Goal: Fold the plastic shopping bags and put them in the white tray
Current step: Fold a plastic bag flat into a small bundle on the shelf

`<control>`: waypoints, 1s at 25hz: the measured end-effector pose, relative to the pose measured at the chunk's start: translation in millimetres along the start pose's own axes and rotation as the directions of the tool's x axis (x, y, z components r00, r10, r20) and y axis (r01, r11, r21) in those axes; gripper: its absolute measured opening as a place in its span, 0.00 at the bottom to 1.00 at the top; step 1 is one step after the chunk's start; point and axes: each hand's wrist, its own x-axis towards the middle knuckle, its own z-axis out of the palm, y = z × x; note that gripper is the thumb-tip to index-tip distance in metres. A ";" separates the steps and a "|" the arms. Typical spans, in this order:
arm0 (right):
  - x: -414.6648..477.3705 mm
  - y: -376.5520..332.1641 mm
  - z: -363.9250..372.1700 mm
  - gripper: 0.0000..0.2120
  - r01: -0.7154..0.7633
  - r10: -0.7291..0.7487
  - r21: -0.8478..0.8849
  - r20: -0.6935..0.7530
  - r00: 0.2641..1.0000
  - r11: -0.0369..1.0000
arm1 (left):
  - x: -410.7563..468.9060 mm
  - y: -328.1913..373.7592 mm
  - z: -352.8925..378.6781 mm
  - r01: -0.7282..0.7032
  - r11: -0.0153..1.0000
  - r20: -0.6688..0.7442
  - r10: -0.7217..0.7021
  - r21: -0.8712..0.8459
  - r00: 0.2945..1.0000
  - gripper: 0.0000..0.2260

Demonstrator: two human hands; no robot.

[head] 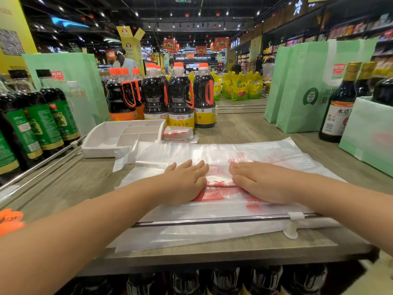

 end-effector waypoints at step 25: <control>-4.6 -0.7 -0.2 0.16 0.060 -0.046 0.036 -0.305 0.951 0.998 | 3.9 -11.3 -2.9 0.009 1.000 -0.277 -0.013 -0.014 0.961 0.19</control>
